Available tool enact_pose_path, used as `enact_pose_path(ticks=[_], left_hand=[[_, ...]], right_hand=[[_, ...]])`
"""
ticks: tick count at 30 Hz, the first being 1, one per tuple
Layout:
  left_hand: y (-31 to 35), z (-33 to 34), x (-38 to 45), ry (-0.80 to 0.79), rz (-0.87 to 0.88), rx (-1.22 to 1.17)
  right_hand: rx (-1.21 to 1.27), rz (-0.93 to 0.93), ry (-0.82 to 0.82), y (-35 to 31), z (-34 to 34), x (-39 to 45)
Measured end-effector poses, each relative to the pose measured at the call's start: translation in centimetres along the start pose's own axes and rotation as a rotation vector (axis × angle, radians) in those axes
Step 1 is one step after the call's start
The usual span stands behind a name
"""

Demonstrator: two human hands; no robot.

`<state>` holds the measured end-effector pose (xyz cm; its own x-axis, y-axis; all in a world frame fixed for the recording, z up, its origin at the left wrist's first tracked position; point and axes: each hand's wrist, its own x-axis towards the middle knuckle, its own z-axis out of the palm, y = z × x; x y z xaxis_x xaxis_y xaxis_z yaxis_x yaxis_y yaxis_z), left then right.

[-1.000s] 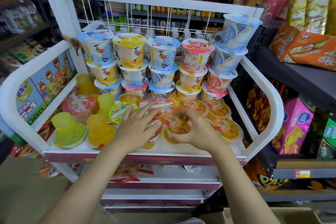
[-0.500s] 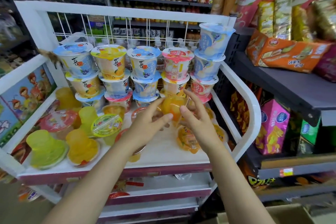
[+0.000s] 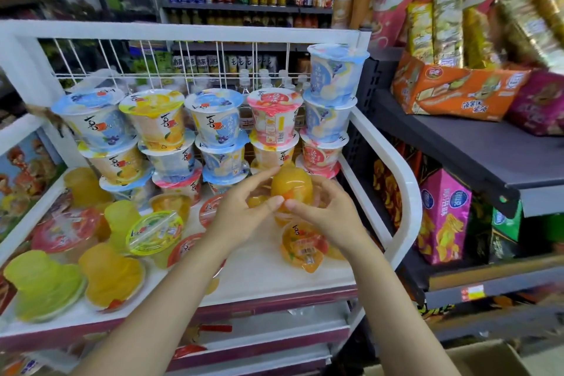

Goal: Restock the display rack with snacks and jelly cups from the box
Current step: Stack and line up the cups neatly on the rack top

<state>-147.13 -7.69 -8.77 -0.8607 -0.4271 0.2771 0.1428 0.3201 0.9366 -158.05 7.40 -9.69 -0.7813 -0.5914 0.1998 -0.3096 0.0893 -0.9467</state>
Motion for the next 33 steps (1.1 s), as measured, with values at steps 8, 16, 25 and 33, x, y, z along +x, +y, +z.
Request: enact_pose_path(ticks=[8,16,25,33], left_hand=[[-1.1,0.5,1.3,-0.267,-0.073,0.113],[-3.0,-1.3,1.4,-0.320,-0.038,1.080],[-3.9,-1.0,1.7,-0.384,-0.094,1.100],[-3.5,-1.1,1.3,-0.380,-0.080,1.101]], right_hand=[[-0.057,0.032,0.002,1.1,-1.6,0.2],[-0.342,0.076,0.323,3.8,-1.4,2.1],[-0.510,0.047,0.258,5.4,-0.6,2.1],[-0.533,0.074,0.336,5.8,0.2,2.0]])
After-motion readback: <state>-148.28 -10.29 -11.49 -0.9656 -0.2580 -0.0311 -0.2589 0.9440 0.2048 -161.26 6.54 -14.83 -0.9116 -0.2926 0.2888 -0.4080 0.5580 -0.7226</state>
